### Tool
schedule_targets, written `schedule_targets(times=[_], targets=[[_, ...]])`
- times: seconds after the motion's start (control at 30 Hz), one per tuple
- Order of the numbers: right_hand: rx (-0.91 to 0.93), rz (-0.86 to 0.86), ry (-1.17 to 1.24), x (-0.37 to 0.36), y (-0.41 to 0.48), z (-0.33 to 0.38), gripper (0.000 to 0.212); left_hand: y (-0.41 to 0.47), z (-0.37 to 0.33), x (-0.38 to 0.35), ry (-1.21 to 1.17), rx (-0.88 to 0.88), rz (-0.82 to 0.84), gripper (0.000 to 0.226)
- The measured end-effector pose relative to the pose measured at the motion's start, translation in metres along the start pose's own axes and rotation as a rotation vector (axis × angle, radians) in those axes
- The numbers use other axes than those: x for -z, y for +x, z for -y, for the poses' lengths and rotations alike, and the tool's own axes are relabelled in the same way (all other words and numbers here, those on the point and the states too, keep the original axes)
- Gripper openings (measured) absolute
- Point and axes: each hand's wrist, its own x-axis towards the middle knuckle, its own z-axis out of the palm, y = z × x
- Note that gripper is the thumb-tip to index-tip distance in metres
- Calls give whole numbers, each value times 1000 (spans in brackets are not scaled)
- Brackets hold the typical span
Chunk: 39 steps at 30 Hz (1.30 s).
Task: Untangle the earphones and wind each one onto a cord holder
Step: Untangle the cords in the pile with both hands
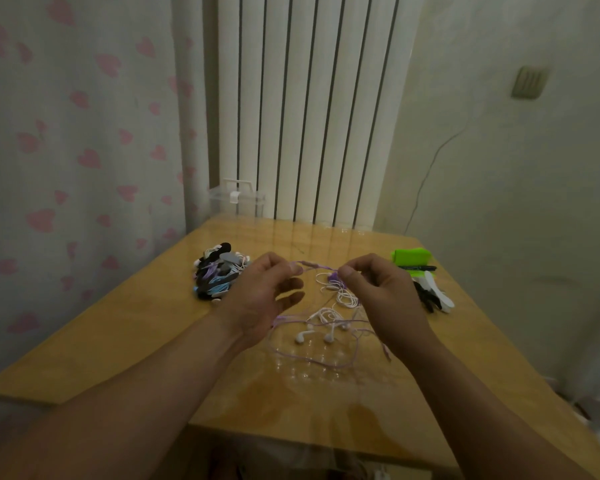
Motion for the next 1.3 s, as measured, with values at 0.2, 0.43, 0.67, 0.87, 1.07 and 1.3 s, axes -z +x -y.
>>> schedule_targets(times=[0.2, 0.43, 0.67, 0.87, 1.07, 1.3], targets=[[-32, 24, 14, -3, -5, 1, 8, -2, -4, -9, 16, -111, -2, 9], [-108, 134, -10, -5, 0, 7, 19, 1, -2, -17, 234, -165, 42, 0], [-319, 290, 113, 0, 17, 14, 15, 2, -9, -10, 356, -123, 149, 10], [-529, 207, 580, 5, 22, 14, 19, 8, -21, 15, 323, 76, 403, 6], [-586, 167, 663, 33, 31, 5, 15, 14, -33, 44, 525, 84, 249, 31], [-461, 149, 3, 33, 29, -23, 20, 30, -66, 53, 515, -13, 196, 30]])
